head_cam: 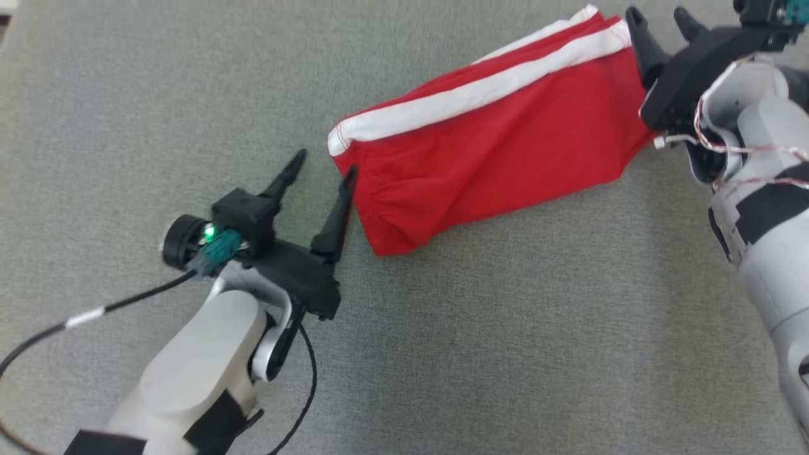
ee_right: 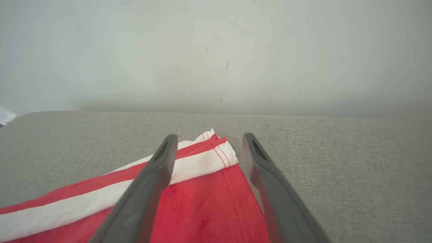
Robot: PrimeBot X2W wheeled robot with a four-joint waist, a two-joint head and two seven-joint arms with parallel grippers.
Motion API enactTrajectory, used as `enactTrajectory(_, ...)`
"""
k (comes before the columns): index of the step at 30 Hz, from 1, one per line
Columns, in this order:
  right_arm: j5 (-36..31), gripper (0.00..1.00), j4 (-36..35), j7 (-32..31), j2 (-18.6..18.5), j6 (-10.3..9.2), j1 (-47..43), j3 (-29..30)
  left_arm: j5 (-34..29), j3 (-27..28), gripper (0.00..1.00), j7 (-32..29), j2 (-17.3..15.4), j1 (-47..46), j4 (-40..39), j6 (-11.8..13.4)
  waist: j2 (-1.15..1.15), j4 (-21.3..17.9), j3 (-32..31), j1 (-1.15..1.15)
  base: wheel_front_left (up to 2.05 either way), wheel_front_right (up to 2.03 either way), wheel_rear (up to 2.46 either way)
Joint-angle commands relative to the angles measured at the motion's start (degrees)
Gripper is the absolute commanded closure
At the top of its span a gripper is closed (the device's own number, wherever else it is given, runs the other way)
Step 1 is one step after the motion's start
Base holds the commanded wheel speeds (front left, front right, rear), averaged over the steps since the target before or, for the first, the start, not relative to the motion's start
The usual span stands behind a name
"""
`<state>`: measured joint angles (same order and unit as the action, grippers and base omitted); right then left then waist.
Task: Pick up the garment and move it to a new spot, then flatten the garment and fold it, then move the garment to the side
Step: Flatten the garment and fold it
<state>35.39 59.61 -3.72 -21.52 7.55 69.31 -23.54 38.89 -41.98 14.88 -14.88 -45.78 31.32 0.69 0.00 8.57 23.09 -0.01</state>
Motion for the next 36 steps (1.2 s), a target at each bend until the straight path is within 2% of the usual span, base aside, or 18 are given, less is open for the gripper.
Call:
enactTrajectory(1, 0.6, 0.00, -0.5, 0.6, -0.4, -0.16, -1.3, -0.6, -1.0, 1.2, 0.00, 0.4, -0.7, 1.3, -1.6, 0.8, 0.00, -0.3, -1.7, 0.01, 0.00, 0.00, 0.00)
enactTrajectory(6, 3.7, 0.00, -2.0, 2.1, -3.0, -0.16, -4.9, -3.1, -4.9, 8.3, 0.00, 0.3, -1.9, 8.4, -11.0, 3.3, 0.00, 0.0, -3.4, 0.01, 0.00, 0.00, 0.00)
enactTrajectory(10, 6.0, 0.00, -2.5, 3.3, -4.7, -0.16, -7.9, -4.6, -9.4, 14.4, 0.00, 0.3, -2.1, 14.9, -17.6, 4.4, 0.00, 0.2, -4.4, 0.01, 0.00, 0.00, 0.00)
enactTrajectory(14, 7.7, 0.00, -2.1, 3.9, -6.0, -0.16, -10.0, -5.6, -13.5, 21.4, 0.00, 0.3, -0.6, 21.1, -23.3, 4.9, 0.00, 0.5, -4.9, 0.01, 0.00, 0.00, 0.00)
enactTrajectory(22, 7.9, 0.00, 0.3, 4.8, -7.4, -0.16, -10.0, -8.0, -21.2, 32.0, 0.00, 0.3, 4.8, 30.5, -30.1, 2.0, 0.00, 2.2, -4.3, 0.01, 0.00, 0.00, 0.00)
enactTrajectory(30, 7.3, 0.00, 6.4, 3.8, -6.7, -0.16, -8.1, -9.3, -25.4, 38.7, 0.00, 0.3, 10.0, 34.8, -29.2, -3.4, 0.00, 4.2, -2.9, 0.01, 0.00, 0.00, 0.00)
enactTrajectory(34, 7.3, 0.00, 8.9, 2.0, -5.9, -0.16, -7.4, -10.0, -26.5, 40.4, 0.00, 0.3, 11.2, 34.5, -28.5, -5.0, 0.00, 4.8, -2.5, 0.01, 0.00, 0.00, 0.00)
enactTrajectory(35, 7.7, 0.48, 9.1, 1.5, -5.6, -0.16, -7.4, -10.1, -26.7, 40.6, 0.00, 0.3, 11.4, 34.5, -28.5, -5.2, 0.00, 4.8, -2.5, 0.01, 0.00, 0.00, 0.00)
enactTrajectory(36, 7.9, 1.00, 9.1, 1.2, -5.2, -0.16, -7.6, -10.4, -27.0, 40.9, 0.00, 0.3, 11.5, 34.4, -28.4, -5.4, 0.00, 4.8, -2.6, 0.01, 0.00, 0.00, 0.00)
